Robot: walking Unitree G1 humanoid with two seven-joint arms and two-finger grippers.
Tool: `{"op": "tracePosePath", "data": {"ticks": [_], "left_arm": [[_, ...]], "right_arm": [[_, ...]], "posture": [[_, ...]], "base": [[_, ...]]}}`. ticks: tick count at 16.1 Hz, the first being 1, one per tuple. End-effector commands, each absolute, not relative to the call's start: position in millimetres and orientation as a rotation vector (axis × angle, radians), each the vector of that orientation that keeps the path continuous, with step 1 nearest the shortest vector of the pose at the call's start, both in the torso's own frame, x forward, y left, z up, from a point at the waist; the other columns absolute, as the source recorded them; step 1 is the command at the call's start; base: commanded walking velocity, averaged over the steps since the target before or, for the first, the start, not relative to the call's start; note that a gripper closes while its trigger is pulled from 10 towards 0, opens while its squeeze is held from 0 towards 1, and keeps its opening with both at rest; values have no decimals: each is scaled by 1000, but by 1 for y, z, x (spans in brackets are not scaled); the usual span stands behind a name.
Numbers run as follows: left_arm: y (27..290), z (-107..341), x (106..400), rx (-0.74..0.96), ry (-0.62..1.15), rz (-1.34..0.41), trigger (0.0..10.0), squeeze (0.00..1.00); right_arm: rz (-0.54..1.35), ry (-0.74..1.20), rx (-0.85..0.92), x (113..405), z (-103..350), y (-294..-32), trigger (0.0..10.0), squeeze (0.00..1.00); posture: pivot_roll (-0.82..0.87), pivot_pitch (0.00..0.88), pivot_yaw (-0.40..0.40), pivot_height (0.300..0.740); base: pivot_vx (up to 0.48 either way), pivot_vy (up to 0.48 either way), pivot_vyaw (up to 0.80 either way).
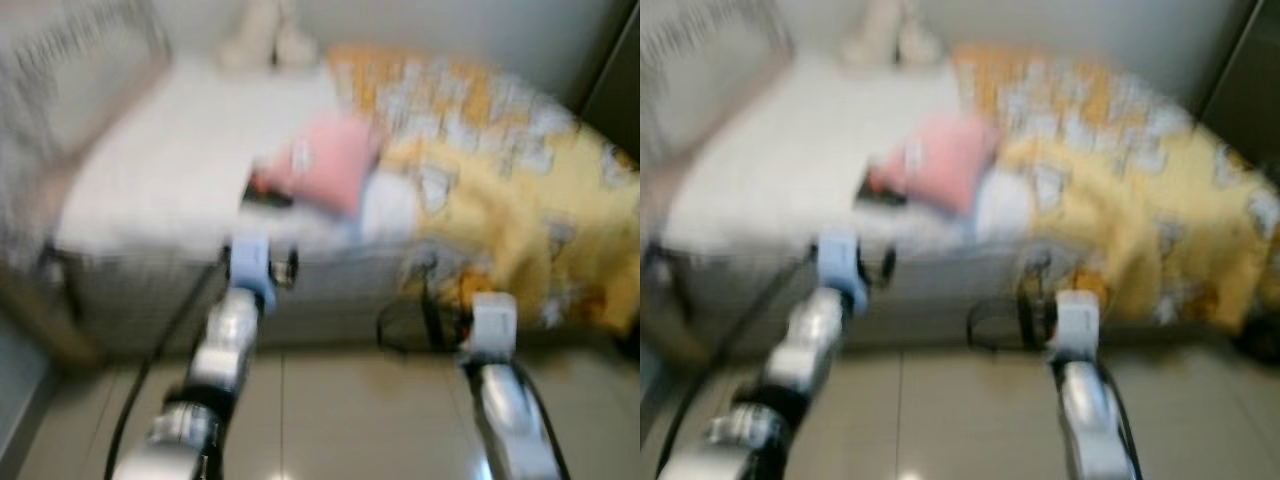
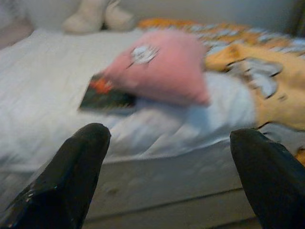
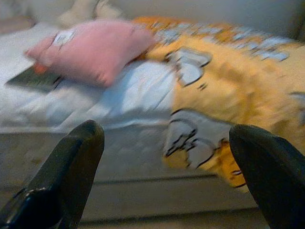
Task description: Clean up the room
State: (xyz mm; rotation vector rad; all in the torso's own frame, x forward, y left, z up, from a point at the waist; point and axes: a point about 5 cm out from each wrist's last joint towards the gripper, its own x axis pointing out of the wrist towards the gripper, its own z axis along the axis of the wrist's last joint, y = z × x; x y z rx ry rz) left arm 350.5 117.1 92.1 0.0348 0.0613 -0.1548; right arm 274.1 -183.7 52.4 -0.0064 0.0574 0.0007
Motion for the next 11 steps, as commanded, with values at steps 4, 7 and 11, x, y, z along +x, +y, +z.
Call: {"op": "tracePosePath", "data": {"ticks": [4, 7, 11], "left_arm": [[111, 98, 353, 40, 42, -188, 10000, 0], [109, 98, 353, 38, 39, -185, 10000, 0], [109, 99, 354, 18, 40, -151, 10000, 0]], "right_arm": [[-17, 51, -9, 273, 52, -186, 10000, 0], [-21, 49, -15, 271, 52, -187, 10000, 0], [-20, 49, -13, 271, 52, -186, 10000, 0]], "posture": [[59, 0, 15, 740], [55, 0, 15, 740], [53, 0, 17, 740]], "base": [[459, 0, 0], [464, 0, 0], [475, 0, 0]]}}
